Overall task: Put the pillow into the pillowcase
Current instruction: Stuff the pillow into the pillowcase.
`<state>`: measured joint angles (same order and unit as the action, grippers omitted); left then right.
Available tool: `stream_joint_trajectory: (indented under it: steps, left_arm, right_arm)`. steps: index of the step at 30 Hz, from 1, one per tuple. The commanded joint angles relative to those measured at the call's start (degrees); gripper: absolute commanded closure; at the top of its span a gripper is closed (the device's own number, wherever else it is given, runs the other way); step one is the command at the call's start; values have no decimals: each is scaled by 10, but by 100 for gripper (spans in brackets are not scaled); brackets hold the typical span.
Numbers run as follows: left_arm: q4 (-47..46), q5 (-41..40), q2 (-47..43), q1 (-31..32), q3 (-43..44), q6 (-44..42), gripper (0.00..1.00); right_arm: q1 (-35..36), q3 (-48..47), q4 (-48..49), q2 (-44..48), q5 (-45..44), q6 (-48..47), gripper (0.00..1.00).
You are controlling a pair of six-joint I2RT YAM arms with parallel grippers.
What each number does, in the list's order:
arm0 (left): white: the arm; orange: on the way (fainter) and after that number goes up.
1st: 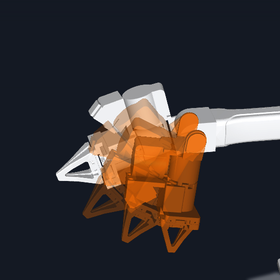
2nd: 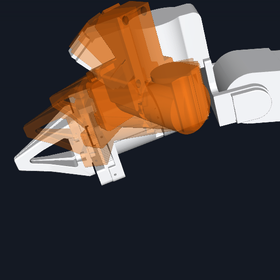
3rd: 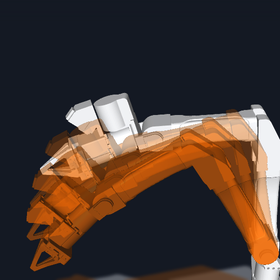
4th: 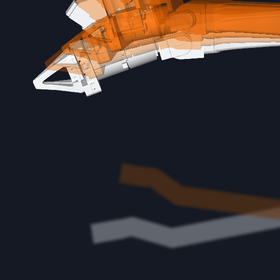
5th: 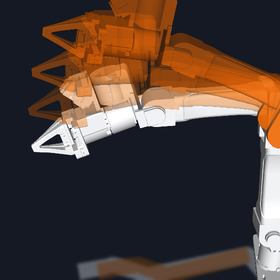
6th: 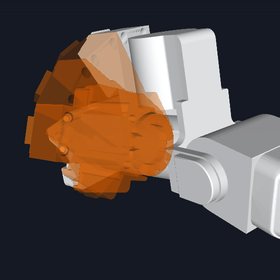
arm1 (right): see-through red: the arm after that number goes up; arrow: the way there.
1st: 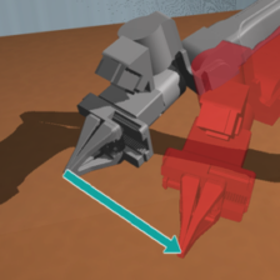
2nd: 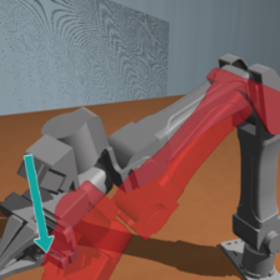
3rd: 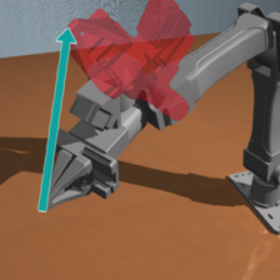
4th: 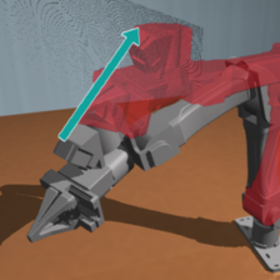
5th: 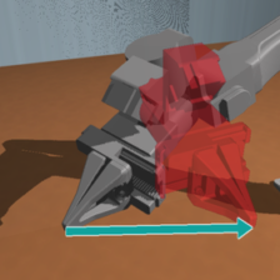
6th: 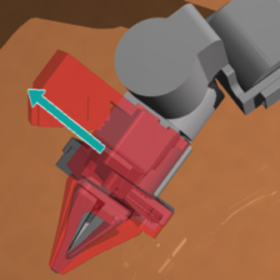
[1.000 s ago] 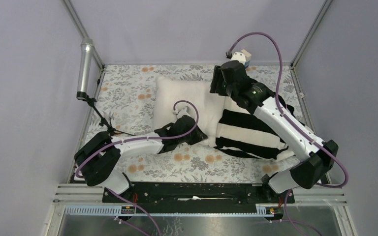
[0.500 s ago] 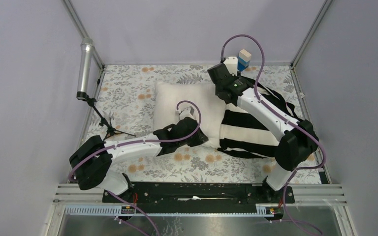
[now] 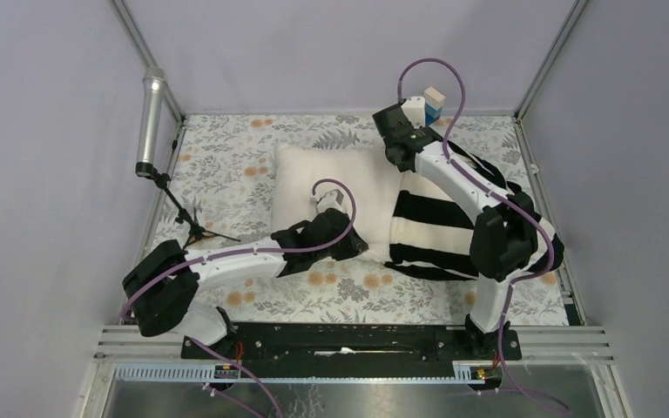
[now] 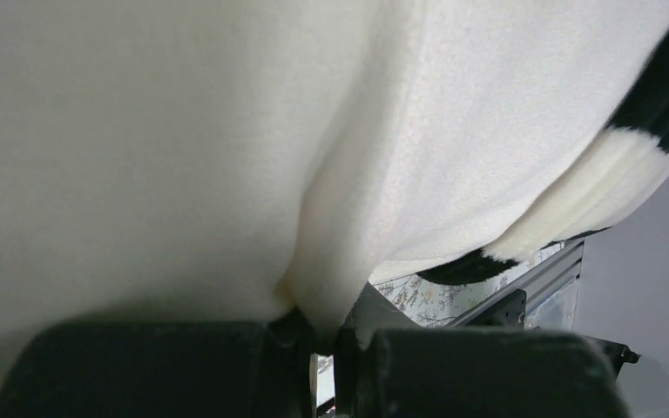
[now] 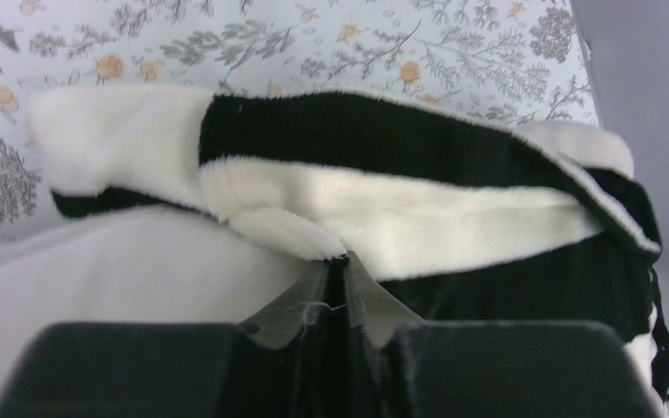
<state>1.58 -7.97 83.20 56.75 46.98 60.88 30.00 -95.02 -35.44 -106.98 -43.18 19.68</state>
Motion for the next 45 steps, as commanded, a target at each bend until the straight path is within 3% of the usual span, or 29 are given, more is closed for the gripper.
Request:
stream_joint_trajectory:
  steps: [1,3,5,7,9,13,15,20,23,25,28,32,35,39,41,43,44,45]
  left_arm:
    - [-6,13,1,6,-19,-10,100]
    - [-32,31,11,6,-24,-15,100]
    - [-70,63,23,5,-35,-19,100]
    - [-109,95,38,3,-42,-24,100]
    - [-127,115,52,-2,-40,-30,100]
    - [-119,116,20,-11,-35,-51,100]
    - [-85,111,-8,-14,-20,-66,88]
    - [57,57,-117,-17,41,-90,25]
    - [180,-1,-183,-47,80,-100,7]
    - [261,-26,-225,-90,95,-111,1]
    - [328,-15,-256,-206,93,-153,1]
    - [305,15,-260,-356,26,-169,1]
    - [154,82,-253,-425,-66,-129,1]
    - [-59,174,-155,-395,-109,-87,5]
    - [-91,165,-110,-344,-88,-86,20]
    - [-104,150,-75,-295,-65,-79,52]
    - [-110,146,-59,-275,-57,-72,73]
    - [-119,146,-48,-262,-54,-64,84]
  right_arm:
    - [-10,-81,-29,-15,-3,5,95]
    - [26,-125,-62,-22,23,28,100]
    - [68,-149,-73,-13,157,72,100]
    - [109,-86,8,18,265,115,100]
    - [123,-28,67,34,295,146,100]
    - [93,21,73,34,283,135,100]
    - [68,61,108,51,306,126,100]
    - [42,93,129,71,315,114,100]
    - [40,103,135,74,320,114,100]
    - [40,109,141,78,323,114,100]
    - [39,111,142,82,327,112,100]
    - [40,105,137,92,337,108,100]
    - [39,103,135,99,344,109,100]
    - [59,70,118,89,353,116,100]
    - [101,41,113,80,360,130,100]
    - [143,15,127,66,405,157,100]
    - [164,-1,133,56,422,167,100]
    - [179,-22,135,43,429,174,100]
